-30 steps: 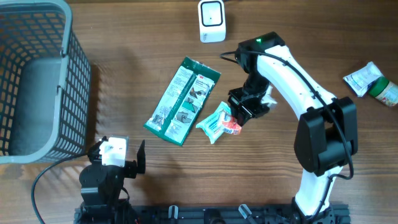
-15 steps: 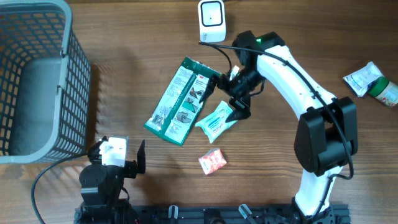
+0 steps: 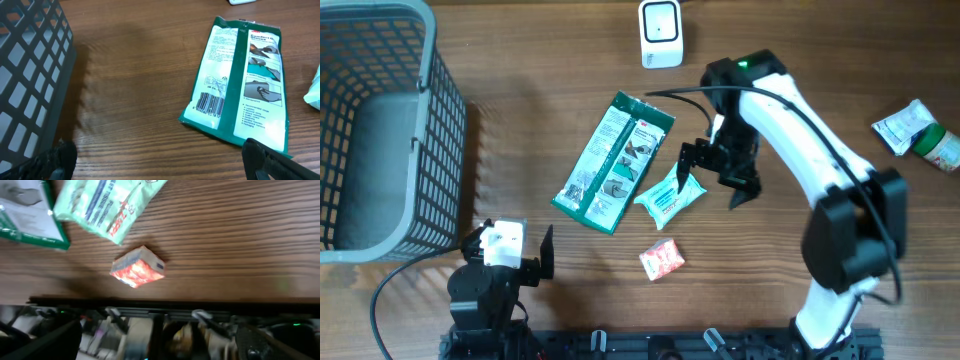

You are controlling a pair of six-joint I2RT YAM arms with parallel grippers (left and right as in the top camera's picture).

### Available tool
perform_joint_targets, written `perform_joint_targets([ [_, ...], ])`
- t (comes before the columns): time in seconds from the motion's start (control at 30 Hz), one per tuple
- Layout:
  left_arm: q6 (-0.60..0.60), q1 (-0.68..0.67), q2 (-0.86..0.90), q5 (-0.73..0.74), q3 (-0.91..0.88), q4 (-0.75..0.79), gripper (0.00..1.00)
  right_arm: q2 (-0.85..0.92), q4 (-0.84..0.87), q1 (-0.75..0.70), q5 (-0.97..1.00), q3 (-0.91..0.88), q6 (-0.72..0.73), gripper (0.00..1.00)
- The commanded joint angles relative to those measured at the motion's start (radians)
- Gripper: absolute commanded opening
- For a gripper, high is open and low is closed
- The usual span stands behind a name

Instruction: Scan the item barcode

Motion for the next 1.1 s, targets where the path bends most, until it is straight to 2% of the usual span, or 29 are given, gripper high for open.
perform_joint_targets([
  [0.0, 0.011, -0.002, -0.006, 0.015, -0.002, 0.002, 1.00, -0.283, -0.008, 0.045, 0.060, 0.006, -0.040, 1.00],
  [0.13, 0.011, -0.002, -0.006, 0.015, -0.002, 0.002, 1.00, -0.607, -0.007, 0.167, 0.091, 0.005, -0.012, 1.00],
  [0.17, 0.011, -0.002, -0.006, 0.015, -0.002, 0.002, 1.00, -0.694, -0.007, 0.215, 0.204, 0.002, 0.061, 1.00],
  [0.27, 0.011, -0.002, -0.006, 0.015, -0.002, 0.002, 1.00, -0.885, -0.003, 0.306, 0.609, -0.075, 0.430, 1.00],
  [0.33, 0.011, -0.002, -0.006, 0.015, -0.002, 0.002, 1.00, -0.968, 0.048, 0.314, 0.695, -0.187, 0.550, 1.00],
  [0.37, 0.011, -0.002, -0.006, 0.015, -0.002, 0.002, 1.00, -0.994, 0.105, 0.314, 0.700, -0.253, 0.551, 1.00],
  [0.43, 0.011, -0.002, -0.006, 0.015, -0.002, 0.002, 1.00, -1.011, 0.293, 0.314, 0.698, -0.439, 0.539, 1.00],
  [0.5, 0.011, -0.002, -0.006, 0.015, -0.002, 0.002, 1.00, -0.961, 0.549, 0.314, 0.696, -0.634, 0.411, 1.00],
  [0.6, 0.011, -0.002, -0.006, 0.015, -0.002, 0.002, 1.00, -0.822, 0.742, 0.314, 0.576, -0.751, 0.352, 1.00],
  [0.63, 0.011, -0.002, -0.006, 0.015, -0.002, 0.002, 1.00, -0.785, 0.760, 0.314, 0.537, -0.753, 0.338, 1.00],
  [0.73, 0.011, -0.002, -0.006, 0.015, -0.002, 0.003, 1.00, -0.610, 0.824, 0.311, 0.288, -0.751, 0.171, 0.99],
  [0.83, 0.011, -0.002, -0.006, 0.015, -0.002, 0.002, 1.00, -0.429, 0.831, 0.311, 0.151, -0.727, 0.098, 0.94],
  [0.97, 0.011, -0.002, -0.006, 0.015, -0.002, 0.002, 1.00, -0.320, 0.843, 0.300, 0.014, -0.710, 0.023, 0.83],
  [1.07, 0.011, -0.002, -0.006, 0.015, -0.002, 0.002, 1.00, -0.303, 0.852, 0.299, -0.063, -0.710, -0.039, 0.82],
])
